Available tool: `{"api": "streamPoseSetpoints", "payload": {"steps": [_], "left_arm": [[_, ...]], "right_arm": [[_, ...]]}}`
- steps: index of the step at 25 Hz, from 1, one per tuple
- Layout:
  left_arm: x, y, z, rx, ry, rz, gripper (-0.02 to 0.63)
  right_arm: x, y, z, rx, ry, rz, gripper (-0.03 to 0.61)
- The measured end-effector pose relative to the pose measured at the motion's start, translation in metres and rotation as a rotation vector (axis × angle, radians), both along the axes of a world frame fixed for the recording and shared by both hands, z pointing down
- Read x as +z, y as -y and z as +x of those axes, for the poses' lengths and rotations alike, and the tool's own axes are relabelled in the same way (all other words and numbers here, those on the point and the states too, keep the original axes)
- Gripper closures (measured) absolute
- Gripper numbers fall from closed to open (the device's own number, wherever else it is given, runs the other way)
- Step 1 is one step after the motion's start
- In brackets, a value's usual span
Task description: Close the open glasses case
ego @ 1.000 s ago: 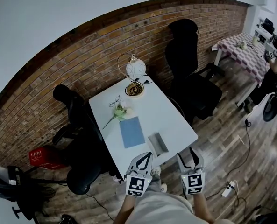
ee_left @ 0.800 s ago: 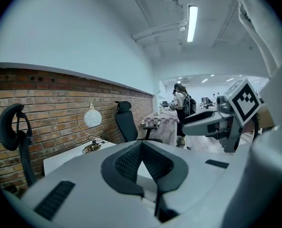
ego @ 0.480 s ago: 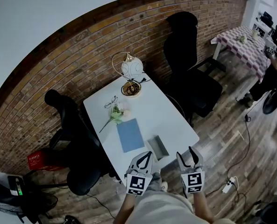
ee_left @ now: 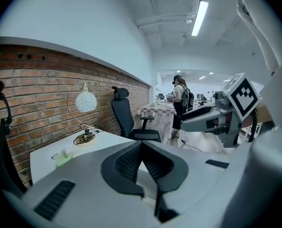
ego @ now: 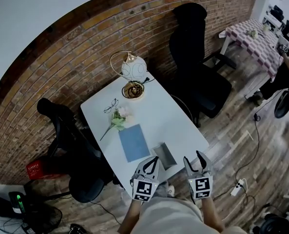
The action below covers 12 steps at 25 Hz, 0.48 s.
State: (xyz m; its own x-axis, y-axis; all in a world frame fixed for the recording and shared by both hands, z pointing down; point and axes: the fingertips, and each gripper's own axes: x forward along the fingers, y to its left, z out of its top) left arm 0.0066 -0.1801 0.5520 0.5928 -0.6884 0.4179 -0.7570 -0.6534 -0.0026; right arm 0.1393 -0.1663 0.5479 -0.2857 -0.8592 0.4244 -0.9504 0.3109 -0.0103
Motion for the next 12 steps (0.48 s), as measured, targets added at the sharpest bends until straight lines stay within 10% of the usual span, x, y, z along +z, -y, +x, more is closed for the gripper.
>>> {"api": "streamPoseSetpoints", "payload": {"steps": [12], "left_arm": [[0.050,0.019,0.005,0.047,0.025,-0.103,0.611]], "right_arm": [[0.044,0.019,-0.001,0.004,-0.022,-0.102,0.344]]}}
